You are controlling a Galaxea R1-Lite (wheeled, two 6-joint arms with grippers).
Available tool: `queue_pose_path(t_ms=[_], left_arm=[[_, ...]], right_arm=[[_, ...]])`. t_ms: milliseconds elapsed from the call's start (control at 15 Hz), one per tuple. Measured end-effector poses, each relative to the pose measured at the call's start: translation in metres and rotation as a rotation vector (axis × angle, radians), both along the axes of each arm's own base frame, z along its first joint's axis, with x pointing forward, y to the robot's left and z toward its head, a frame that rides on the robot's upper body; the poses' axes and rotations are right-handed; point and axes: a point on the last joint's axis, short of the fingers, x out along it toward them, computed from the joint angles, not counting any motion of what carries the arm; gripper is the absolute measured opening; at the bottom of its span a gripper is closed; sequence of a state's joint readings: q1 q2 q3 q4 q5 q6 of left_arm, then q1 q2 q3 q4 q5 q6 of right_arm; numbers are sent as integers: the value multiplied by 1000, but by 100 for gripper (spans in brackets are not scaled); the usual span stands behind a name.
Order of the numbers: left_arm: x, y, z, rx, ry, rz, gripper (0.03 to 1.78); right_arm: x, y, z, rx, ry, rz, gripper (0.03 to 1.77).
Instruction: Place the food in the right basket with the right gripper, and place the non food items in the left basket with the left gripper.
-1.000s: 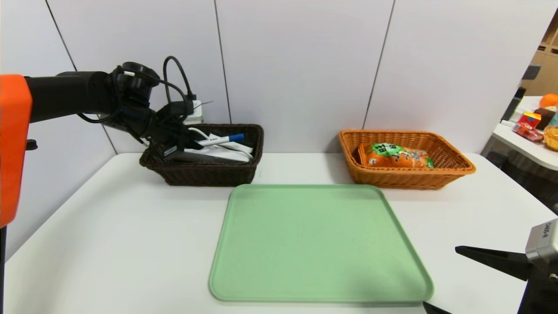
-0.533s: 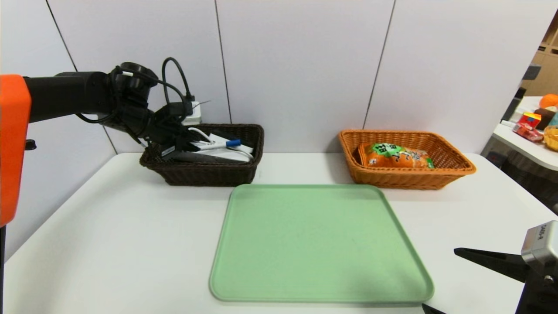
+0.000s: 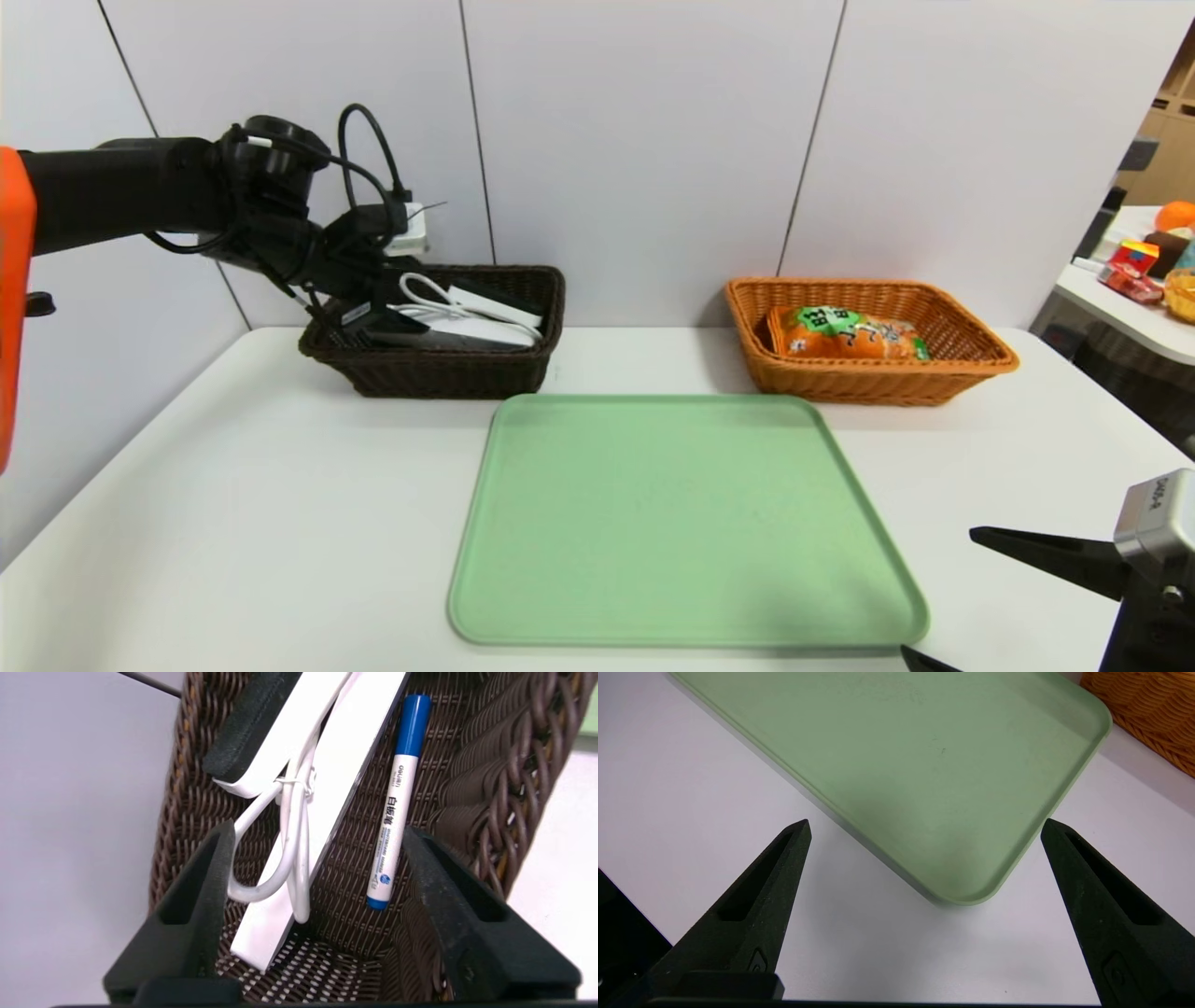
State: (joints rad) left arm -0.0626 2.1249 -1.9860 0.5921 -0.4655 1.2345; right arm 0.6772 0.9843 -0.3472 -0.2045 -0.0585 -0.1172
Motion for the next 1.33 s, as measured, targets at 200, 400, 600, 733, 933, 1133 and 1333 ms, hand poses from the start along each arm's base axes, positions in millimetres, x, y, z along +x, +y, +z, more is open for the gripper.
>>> queue_pose_path(t_ms=[200, 400, 600, 733, 933, 1133, 1333], left_arm=[[-19, 1, 18, -6, -17, -3, 143], [-49, 3, 37, -33, -14, 2, 151], [-91, 5, 50, -77, 16, 32, 158], [-126, 8, 61, -110, 20, 60, 161], [-183, 12, 71, -174, 30, 116, 164], [-239, 16, 71, -255, 45, 185, 166], [-281, 19, 64, -307, 49, 277, 167]], right_arm=[[0, 0, 0, 0, -2, -1, 170], [0, 0, 1, 0, -5, -9, 170], [0, 0, 1, 1, -4, -14, 170], [1, 0, 3, 3, -10, -17, 170], [3, -1, 5, 2, -21, -47, 170], [10, -2, 18, 27, -56, -96, 170], [23, -5, 37, 52, -99, -170, 170]])
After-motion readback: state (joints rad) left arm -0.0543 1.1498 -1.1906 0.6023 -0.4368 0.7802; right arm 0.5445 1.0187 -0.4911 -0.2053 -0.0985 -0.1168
